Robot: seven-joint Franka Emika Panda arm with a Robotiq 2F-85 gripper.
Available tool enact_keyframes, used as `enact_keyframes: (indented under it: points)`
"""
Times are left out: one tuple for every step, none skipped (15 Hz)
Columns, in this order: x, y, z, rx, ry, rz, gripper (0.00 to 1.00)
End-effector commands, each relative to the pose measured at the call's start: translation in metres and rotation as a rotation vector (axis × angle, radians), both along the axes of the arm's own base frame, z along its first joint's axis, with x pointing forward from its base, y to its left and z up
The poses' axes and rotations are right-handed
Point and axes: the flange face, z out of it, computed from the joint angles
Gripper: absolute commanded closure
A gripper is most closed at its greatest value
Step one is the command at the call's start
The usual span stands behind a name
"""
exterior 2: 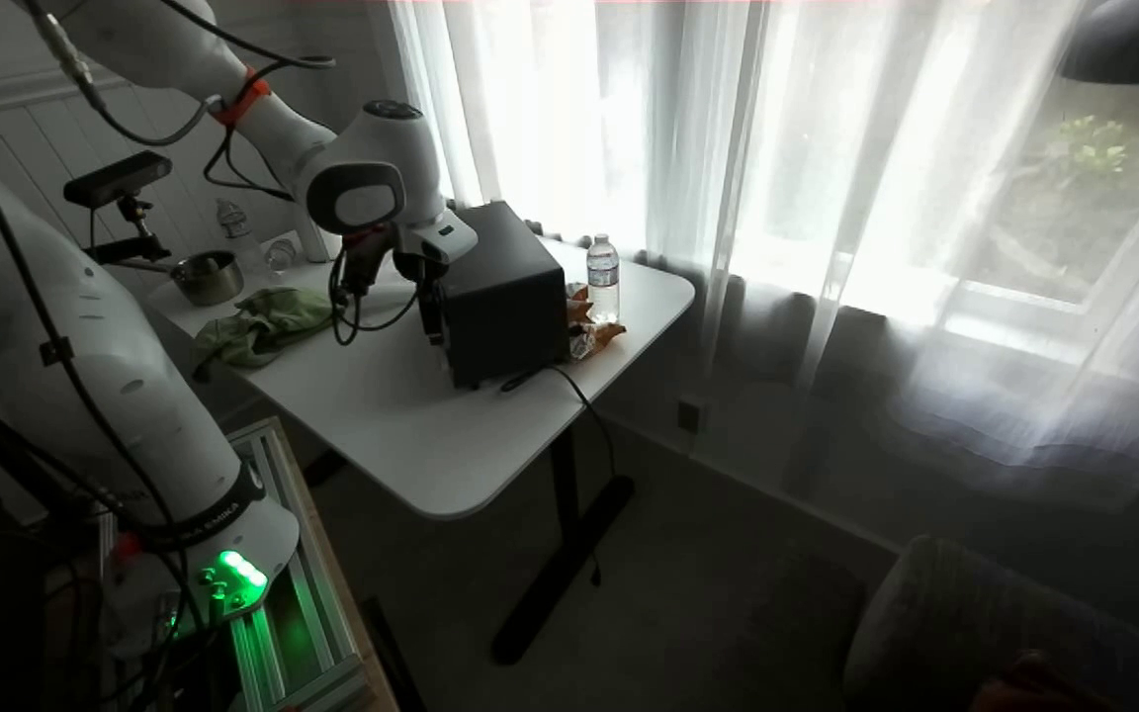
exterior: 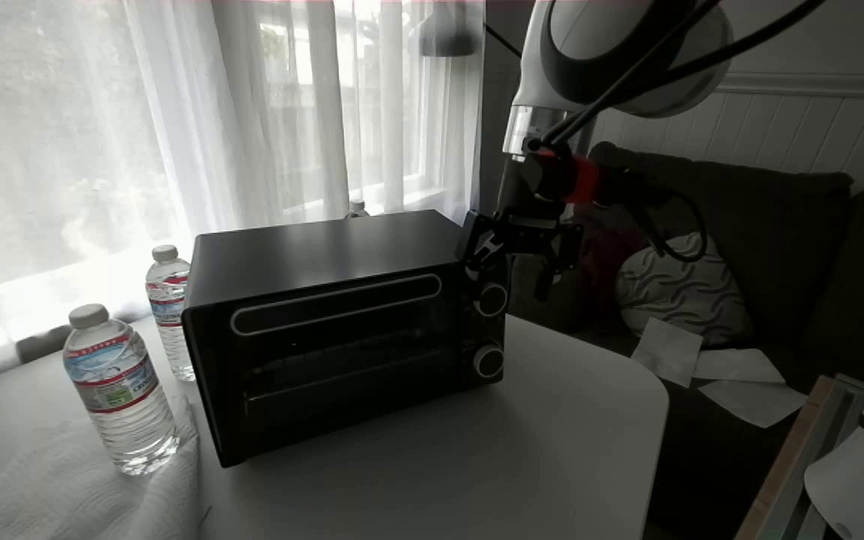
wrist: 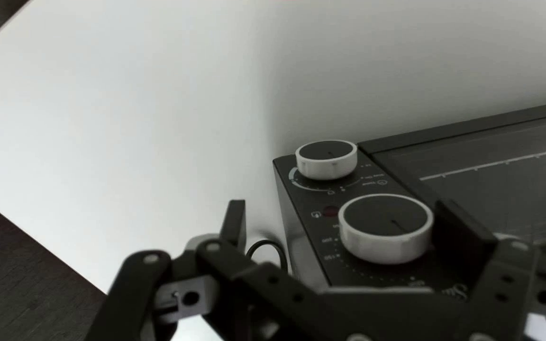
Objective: Turn the top knob of the microwave to the right
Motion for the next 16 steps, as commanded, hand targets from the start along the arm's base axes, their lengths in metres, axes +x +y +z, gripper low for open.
enact_keyframes:
  points:
    - [0.0,-0.001,0.002,-0.02,-0.005,0.023,0.0]
    - [0.0,-0.001,0.005,-0.022,-0.002,0.029,0.0]
    - [0.0,-0.002,0.007,-0.026,-0.002,0.033,0.0]
    - [0.0,-0.004,0.01,-0.036,-0.003,0.036,0.0]
    - [0.001,-0.005,0.012,-0.05,-0.005,0.041,0.0]
    - [0.001,-0.007,0.014,-0.06,-0.005,0.048,0.0]
    - [0.002,-0.008,0.017,-0.07,-0.007,0.057,0.0]
    - [0.003,-0.009,0.019,-0.076,-0.008,0.059,0.0]
    - [0.0,-0.011,0.02,-0.083,-0.008,0.064,0.0]
    - [-0.002,-0.012,0.02,-0.087,-0.002,0.067,0.0]
    - [-0.002,-0.012,0.02,-0.09,0.003,0.07,0.0]
    - [-0.002,-0.014,0.021,-0.093,0.008,0.071,0.0]
    - [-0.002,-0.015,0.02,-0.097,0.015,0.071,0.0]
    - [-0.002,-0.017,0.02,-0.099,0.021,0.069,0.0]
    - [-0.003,-0.019,0.019,-0.097,0.025,0.065,0.0]
    - [-0.002,-0.02,0.019,-0.097,0.029,0.061,0.0]
